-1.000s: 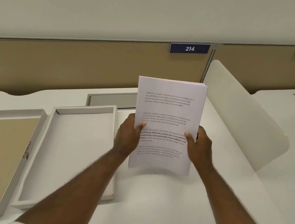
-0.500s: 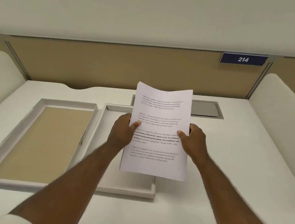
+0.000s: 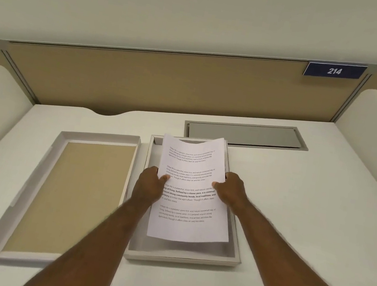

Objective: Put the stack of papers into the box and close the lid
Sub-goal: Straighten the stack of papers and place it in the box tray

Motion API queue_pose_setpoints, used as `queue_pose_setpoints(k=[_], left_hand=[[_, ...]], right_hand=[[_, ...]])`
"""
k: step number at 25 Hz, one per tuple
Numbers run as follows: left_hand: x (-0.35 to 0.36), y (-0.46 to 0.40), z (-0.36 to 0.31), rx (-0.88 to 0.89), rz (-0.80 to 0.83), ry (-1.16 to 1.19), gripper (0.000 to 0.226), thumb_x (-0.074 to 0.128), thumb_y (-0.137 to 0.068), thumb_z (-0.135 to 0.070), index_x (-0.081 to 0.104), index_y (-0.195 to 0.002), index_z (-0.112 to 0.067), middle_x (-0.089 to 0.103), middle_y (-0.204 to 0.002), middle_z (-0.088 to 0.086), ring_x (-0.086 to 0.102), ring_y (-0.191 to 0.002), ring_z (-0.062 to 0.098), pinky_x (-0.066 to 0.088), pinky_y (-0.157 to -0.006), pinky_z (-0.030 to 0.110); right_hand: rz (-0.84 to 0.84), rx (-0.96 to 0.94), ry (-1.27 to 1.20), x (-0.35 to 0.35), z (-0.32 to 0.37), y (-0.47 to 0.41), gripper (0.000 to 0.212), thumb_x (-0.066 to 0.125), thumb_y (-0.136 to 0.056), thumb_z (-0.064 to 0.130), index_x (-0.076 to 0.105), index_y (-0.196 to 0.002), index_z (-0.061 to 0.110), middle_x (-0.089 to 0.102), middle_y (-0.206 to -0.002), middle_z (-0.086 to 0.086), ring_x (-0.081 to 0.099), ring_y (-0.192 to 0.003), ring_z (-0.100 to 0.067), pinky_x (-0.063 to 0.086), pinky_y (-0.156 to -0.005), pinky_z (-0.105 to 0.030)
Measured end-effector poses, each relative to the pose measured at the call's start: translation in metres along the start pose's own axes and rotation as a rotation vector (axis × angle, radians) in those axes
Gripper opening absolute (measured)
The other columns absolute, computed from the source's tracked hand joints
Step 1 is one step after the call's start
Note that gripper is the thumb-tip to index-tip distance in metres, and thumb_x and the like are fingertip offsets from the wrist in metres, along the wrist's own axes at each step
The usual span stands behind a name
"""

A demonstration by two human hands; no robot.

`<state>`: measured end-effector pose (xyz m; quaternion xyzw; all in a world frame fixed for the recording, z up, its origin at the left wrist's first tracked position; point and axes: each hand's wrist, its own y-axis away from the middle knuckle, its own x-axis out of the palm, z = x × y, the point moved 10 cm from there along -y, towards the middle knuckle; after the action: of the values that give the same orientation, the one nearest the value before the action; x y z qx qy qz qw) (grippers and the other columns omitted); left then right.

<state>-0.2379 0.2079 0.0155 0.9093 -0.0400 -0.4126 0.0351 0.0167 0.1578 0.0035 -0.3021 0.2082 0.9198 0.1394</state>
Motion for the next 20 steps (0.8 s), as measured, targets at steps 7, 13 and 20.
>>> queue_pose_setpoints(k=[7,13,20], left_hand=[[0.019,-0.016,0.022,-0.085,0.053,-0.023,0.038,0.055,-0.094,-0.031,0.057,-0.109,0.003,0.064,-0.115,0.019,0.060,-0.106,0.033,0.048,-0.087,0.038],[0.026,-0.018,0.031,-0.127,0.057,-0.084,0.038,0.053,-0.095,-0.029,0.054,-0.115,0.004,0.060,-0.122,0.020,0.058,-0.112,0.033,0.047,-0.093,0.039],[0.034,-0.015,0.031,-0.123,0.112,-0.224,0.036,0.051,-0.095,-0.017,0.047,-0.123,0.007,0.053,-0.128,0.024,0.057,-0.116,0.034,0.046,-0.095,0.037]], right_hand=[[-0.009,0.042,0.075,0.019,-0.006,-0.013,0.036,0.062,-0.082,0.021,0.058,-0.113,0.002,0.066,-0.118,-0.015,0.062,-0.106,-0.033,0.053,-0.091,-0.044],[0.007,0.045,0.140,0.029,-0.007,-0.021,0.033,0.061,-0.084,0.020,0.058,-0.111,0.001,0.065,-0.118,-0.016,0.061,-0.105,-0.034,0.053,-0.089,-0.042],[0.005,0.080,0.170,0.034,-0.013,-0.022,0.035,0.061,-0.085,0.016,0.056,-0.113,-0.003,0.064,-0.119,-0.020,0.060,-0.109,-0.036,0.047,-0.081,-0.031]])
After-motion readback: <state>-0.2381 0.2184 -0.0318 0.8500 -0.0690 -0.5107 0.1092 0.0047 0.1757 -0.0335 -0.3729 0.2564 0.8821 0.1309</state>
